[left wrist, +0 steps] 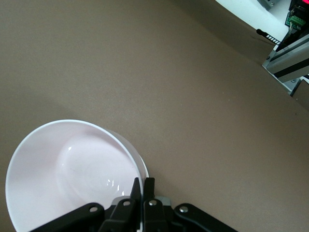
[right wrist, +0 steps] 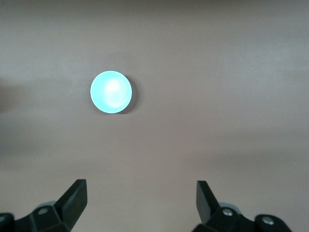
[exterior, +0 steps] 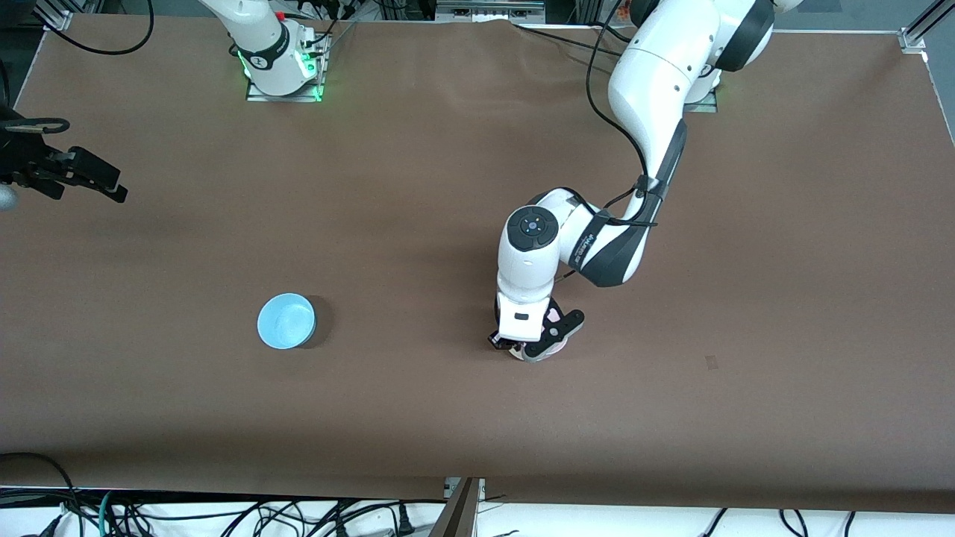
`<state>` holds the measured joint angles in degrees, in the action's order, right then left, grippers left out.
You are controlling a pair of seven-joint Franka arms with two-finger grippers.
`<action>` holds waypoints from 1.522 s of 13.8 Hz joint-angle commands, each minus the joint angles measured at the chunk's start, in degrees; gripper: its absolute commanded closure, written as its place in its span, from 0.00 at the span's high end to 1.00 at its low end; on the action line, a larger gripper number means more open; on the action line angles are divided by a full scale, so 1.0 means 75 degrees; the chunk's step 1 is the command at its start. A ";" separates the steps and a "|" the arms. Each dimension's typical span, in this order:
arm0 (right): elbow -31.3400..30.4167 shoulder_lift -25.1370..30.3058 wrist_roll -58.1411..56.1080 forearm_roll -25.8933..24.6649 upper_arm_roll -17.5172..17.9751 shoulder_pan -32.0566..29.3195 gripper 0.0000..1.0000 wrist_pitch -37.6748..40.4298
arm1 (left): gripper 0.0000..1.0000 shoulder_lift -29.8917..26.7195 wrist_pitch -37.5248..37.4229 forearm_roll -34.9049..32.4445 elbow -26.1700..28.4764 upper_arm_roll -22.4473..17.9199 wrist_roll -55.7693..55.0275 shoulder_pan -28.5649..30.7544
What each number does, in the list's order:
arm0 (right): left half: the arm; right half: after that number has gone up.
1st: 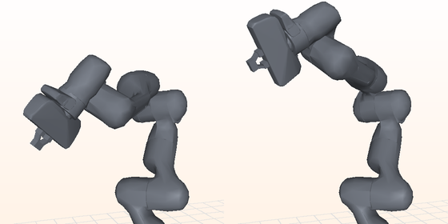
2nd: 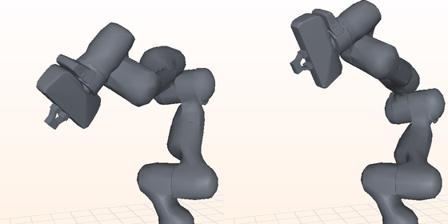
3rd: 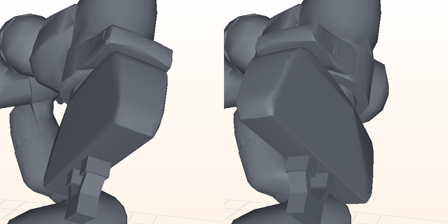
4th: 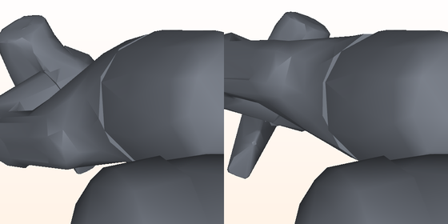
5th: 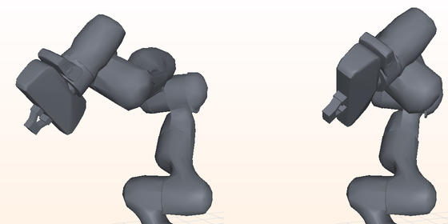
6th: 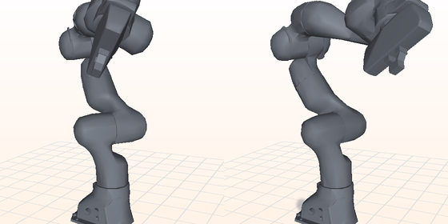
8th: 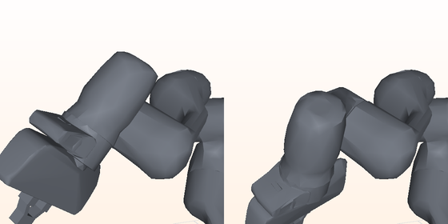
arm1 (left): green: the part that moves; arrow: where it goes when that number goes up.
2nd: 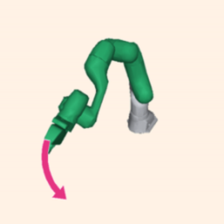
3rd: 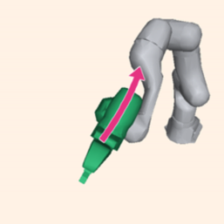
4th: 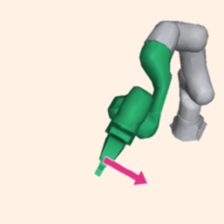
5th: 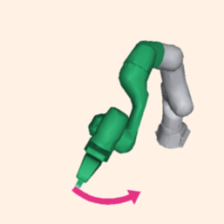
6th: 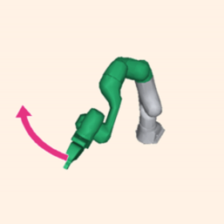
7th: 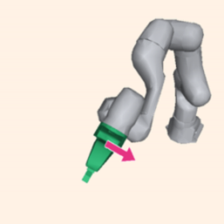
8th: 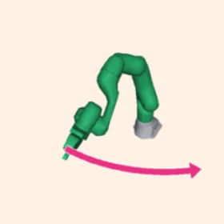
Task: Stack pink and blue bowls on white bowl
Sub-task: 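Lower the pink bowl into the white bowl and open the left gripper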
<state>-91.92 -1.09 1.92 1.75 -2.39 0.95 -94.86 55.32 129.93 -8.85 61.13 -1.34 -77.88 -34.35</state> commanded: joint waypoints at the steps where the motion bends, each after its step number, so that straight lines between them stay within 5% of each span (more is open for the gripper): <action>1: 0.0139 -0.0019 -0.0021 0.0094 0.0037 -0.0056 1.00 0.0120 | 0.00 0.0112 -0.0307 -0.0109 -0.0322 -0.0114 -0.0127 -0.0108; 18: 0.0139 -0.0019 -0.0033 0.0094 0.0026 -0.0056 1.00 0.0120 | 0.00 0.0205 -0.0566 -0.0121 -0.0299 -0.0126 -0.0092 -0.0190; 21: 0.0139 -0.0019 -0.0056 0.0094 0.0026 -0.0056 1.00 0.0120 | 0.16 0.0205 -0.0577 -0.0121 -0.0311 -0.0126 -0.0092 -0.0190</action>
<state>-91.92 -1.09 1.91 1.75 -2.39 0.95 -94.86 55.85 126.81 -8.85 60.90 -1.57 -77.93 -35.17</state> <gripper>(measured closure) 0.000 0.925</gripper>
